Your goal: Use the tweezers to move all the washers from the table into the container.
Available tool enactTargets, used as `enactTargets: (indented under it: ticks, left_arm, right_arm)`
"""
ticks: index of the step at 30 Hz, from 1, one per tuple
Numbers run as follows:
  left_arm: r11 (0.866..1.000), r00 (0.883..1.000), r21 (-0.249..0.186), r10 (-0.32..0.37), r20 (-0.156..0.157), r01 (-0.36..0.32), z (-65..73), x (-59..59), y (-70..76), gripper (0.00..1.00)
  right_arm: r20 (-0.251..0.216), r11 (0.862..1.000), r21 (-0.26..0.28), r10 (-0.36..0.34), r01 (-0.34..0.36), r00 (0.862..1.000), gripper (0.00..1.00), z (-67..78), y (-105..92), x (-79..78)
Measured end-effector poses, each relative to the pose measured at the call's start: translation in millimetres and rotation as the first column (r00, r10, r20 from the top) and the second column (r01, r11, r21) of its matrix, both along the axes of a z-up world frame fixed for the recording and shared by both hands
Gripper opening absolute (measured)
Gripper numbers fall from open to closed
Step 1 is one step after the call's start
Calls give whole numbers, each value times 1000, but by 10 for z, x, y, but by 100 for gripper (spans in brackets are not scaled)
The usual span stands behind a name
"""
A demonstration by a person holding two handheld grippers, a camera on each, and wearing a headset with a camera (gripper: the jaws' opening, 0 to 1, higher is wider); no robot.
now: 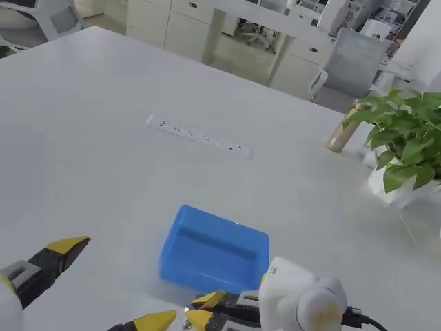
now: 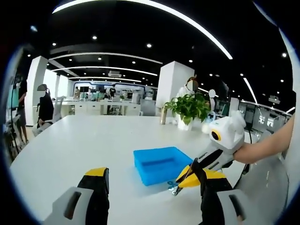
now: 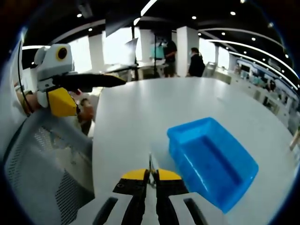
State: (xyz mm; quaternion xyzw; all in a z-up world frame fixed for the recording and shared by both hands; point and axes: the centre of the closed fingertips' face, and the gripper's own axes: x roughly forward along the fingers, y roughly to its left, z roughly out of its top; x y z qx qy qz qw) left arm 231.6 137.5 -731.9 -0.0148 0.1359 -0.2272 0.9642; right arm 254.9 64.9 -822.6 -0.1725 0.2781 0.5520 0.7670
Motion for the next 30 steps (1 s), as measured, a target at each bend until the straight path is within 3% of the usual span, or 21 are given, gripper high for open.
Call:
enactTargets:
  ticks: [7, 11, 13, 17, 19, 23, 25, 28, 30]
  left_arm:
    - [1000, 1000, 1, -24, -16, 24, -33, -25, -29, 80]
    - [999, 999, 4, -50, 15, 50, 14, -40, -94, 84]
    - [999, 999, 15, -40, 20, 40, 8, -29, -67, 85]
    - [1000, 1000, -25, -18, 5, 18, 1, -10, -24, 86]
    - [1000, 1000, -17, -15, 1, 15, -15, -7, -22, 86]
    - [999, 999, -1, -33, 4, 33, -17, -16, -77, 88]
    - [1000, 1000, 9, -20, -3, 20, -39, -10, -41, 88]
    - [1000, 1000, -21, -5, 8, 6, -2, 1, -13, 88]
    - [1000, 1000, -18, 0, 9, 0, -5, 4, -10, 89]
  right_arm:
    - [0, 1000, 4, -12, 12, 1000, 3, 16, 26, 10]
    - [9, 1000, 6, -2, 2, 1000, 3, 22, 21, 9]
    - [7, 1000, 8, -3, 3, 1000, 3, 22, 13, 28]
    - [-18, 998, 46, -34, 35, 999, 3, 25, 22, 79]
    - [-18, 998, 42, -35, 36, 999, 3, 17, 39, 89]
    - [28, 1000, -1, -4, 4, 1000, 3, 0, 73, 47]
    - [20, 1000, 8, -23, 23, 1000, 3, 5, 71, 50]
    - [7, 998, 31, -45, 45, 999, 3, 6, 56, 62]
    - [2, 998, 30, -48, 48, 999, 3, 11, 50, 54]
